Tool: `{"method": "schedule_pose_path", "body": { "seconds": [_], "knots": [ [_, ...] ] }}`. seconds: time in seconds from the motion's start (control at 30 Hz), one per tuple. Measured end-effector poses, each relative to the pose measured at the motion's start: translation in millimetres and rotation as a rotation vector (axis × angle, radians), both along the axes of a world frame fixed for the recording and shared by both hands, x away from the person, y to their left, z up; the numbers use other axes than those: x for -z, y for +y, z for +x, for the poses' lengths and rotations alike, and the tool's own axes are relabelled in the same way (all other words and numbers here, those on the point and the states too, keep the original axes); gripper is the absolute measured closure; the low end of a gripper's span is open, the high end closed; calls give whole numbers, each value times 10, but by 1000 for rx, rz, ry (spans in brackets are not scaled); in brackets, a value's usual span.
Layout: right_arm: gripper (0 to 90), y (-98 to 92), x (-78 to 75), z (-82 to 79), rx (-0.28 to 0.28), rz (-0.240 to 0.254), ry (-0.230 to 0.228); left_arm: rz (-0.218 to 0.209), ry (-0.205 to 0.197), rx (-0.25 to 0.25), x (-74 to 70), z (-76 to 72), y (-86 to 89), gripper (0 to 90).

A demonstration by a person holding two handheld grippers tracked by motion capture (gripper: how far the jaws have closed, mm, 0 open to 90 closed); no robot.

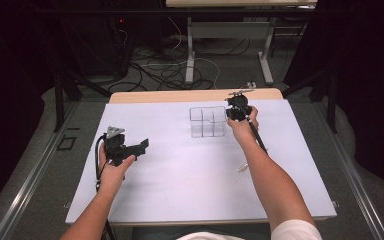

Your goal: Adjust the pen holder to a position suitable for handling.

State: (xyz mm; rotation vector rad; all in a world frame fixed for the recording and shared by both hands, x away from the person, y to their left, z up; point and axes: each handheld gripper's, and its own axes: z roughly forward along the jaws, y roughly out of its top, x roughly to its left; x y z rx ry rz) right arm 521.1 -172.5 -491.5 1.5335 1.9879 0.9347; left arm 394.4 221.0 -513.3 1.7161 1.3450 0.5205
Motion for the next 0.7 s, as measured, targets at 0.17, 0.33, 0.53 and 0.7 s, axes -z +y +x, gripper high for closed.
{"method": "schedule_pose_path", "body": {
  "seconds": [0.17,0.33,0.53,0.7],
  "knots": [
    [899,29,27,-5,9,3,7,1,1,2,1,1,-2,12],
    [899,29,28,-10,18,15,10,3,1,1,7,6,-2,13],
    [900,18,33,-27,15,27,10,3,3,-1,9,9,-4,13],
    [900,10,41,-42,15,35,7,5,9,-2,13,11,-15,14]
  ]
}}
